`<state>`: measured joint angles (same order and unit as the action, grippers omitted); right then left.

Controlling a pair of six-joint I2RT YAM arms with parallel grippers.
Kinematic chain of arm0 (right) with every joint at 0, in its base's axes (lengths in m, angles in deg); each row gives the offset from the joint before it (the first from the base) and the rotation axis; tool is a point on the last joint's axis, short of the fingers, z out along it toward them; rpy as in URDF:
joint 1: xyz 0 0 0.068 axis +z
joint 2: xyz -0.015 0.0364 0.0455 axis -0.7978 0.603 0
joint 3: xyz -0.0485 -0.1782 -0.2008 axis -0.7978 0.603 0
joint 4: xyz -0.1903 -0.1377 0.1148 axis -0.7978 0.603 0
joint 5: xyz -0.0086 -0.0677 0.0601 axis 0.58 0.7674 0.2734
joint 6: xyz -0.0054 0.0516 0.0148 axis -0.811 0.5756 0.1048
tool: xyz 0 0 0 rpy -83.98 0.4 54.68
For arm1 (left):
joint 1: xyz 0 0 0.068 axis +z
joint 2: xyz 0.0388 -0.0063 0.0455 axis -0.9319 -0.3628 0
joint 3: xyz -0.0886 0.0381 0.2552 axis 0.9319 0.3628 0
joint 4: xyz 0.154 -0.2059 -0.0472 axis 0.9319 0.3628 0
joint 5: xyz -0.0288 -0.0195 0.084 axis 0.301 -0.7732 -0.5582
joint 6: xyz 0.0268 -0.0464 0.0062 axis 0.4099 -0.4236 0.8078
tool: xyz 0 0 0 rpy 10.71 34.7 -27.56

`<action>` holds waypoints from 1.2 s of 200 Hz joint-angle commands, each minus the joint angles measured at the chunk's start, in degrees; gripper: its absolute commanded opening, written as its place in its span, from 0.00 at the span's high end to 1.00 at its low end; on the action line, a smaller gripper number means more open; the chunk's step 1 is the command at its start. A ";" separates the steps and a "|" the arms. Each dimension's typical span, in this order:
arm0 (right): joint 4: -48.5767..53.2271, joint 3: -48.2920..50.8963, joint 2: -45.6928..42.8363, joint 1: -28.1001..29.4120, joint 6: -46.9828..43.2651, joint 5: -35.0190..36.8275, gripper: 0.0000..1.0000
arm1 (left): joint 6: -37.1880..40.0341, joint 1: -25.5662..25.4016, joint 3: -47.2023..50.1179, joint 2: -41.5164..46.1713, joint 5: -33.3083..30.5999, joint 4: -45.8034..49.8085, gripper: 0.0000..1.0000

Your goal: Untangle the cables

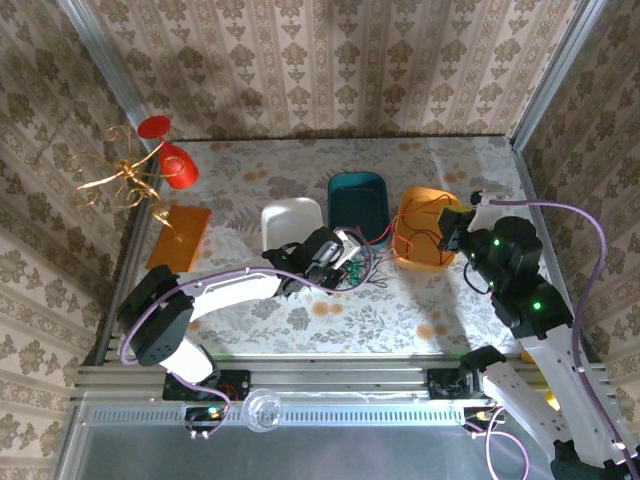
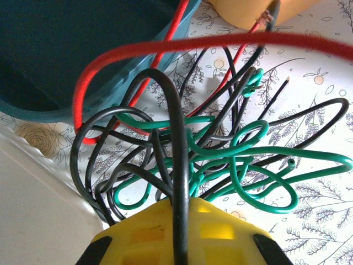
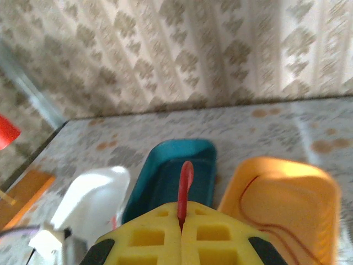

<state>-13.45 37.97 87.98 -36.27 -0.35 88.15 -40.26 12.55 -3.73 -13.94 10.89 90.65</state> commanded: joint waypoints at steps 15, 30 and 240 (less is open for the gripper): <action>-3.70 -4.05 -1.87 -0.45 -3.54 13.97 1.00 | -1.34 0.14 0.98 0.59 -0.09 -0.27 1.00; -5.02 -4.29 -2.41 -0.62 -4.60 17.34 1.00 | -1.43 0.17 1.32 0.45 -0.33 -0.27 1.00; -9.23 -10.67 16.20 -6.88 -4.51 3.55 1.00 | -0.80 -2.02 0.74 -2.47 -2.31 -1.32 1.00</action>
<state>-26.96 23.77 101.90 -42.79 -7.19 94.09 -40.65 10.95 -2.28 -15.21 9.32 90.25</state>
